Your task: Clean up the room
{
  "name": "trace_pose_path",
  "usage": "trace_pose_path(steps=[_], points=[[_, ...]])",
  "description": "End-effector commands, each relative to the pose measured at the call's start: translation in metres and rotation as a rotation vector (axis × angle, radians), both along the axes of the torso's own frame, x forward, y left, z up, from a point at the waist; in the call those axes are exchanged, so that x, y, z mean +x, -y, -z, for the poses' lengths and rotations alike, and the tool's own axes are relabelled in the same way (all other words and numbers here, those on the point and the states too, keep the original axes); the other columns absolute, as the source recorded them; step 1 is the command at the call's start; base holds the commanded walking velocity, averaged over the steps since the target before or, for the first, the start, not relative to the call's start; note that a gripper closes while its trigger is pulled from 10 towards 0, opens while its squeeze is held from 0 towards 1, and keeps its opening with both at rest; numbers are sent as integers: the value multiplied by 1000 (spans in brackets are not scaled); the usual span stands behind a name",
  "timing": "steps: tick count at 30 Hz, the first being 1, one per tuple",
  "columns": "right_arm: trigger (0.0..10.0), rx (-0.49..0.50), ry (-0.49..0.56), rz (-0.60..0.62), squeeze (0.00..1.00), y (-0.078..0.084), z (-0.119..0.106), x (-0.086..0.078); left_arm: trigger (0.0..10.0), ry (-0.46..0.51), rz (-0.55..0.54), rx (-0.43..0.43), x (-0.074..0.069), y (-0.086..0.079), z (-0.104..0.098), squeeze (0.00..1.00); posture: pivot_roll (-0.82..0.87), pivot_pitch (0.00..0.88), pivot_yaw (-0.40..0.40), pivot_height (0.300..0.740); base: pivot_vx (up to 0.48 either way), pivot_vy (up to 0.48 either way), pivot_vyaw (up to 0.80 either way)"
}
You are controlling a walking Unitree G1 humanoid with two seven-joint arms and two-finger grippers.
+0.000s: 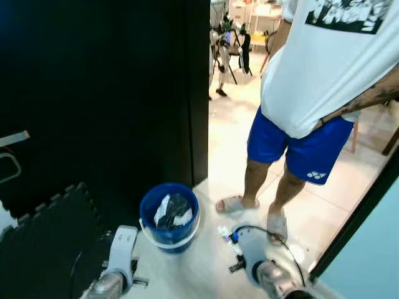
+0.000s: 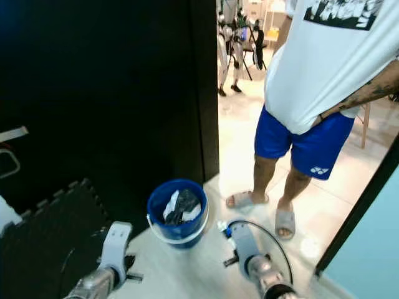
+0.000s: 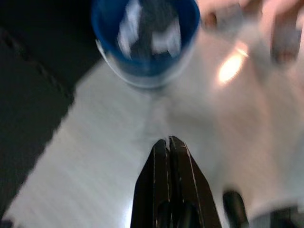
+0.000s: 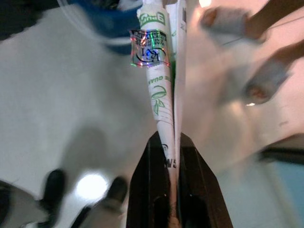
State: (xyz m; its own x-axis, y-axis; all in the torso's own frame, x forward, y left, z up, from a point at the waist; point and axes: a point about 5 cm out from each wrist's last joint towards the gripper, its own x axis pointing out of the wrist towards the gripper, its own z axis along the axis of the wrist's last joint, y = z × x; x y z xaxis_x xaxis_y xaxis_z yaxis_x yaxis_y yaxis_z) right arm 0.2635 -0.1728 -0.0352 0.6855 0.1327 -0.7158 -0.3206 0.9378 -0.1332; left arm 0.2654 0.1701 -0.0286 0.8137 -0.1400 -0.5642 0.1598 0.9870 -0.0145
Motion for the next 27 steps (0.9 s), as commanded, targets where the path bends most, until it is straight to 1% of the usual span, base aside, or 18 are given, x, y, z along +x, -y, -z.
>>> trace_pose_path(steps=[1,4,7,9,16,17,19,20,23,24,25,26,27], points=[[10000,35,39,-27,0,-17,-7,10,10000,-10,-12,7,-4,-11,2,0,-17,2,50,729,480,0,-775],[10000,37,47,-29,0,-18,-8,11,10000,9,14,2,0,-8,-2,0,-17,0,50,729,480,0,-771],[10000,39,51,-29,0,-18,-9,12,10000,13,17,0,1,-7,-2,0,-17,0,50,729,480,0,-769],[10000,59,68,-19,0,-19,-11,14,10000,23,22,-4,3,-6,-4,0,-18,0,48,729,480,0,0],[10000,55,74,-28,0,-19,-13,16,10000,22,41,-30,4,-2,-5,0,-19,0,47,729,480,0,0],[10000,54,76,-27,0,-19,-13,17,10000,22,59,-54,4,2,-5,0,-23,0,47,729,480,0,0],[10000,49,76,-24,0,-18,-14,17,10000,23,138,-111,7,16,-8,0,-24,6,45,729,474,0,0],[10000,47,75,-24,0,-17,-14,17,10000,23,164,-126,8,20,-9,0,-24,6,45,729,469,0,0],[10000,39,73,-30,0,-17,-14,17,10000,12,186,-129,8,23,-8,0,-23,8,44,729,406,0,0],[10000,27,72,-39,0,-16,-13,17,10000,-8,198,-111,7,24,-6,0,-23,9,44,729,259,0,0],[10000,27,72,-39,0,-16,-13,17,10000,-8,198,-111,7,24,-6,0,-23,9,44,729,259,0,0],[10000,14,72,-50,0,-16,-13,17,10000,-36,197,-86,5,23,-4,0,-29,13,45,729,0,0,0],[10000,4,73,-60,0,-16,-14,17,10000,-47,200,-86,4,24,-2,0,-33,16,44,729,0,0,0]])
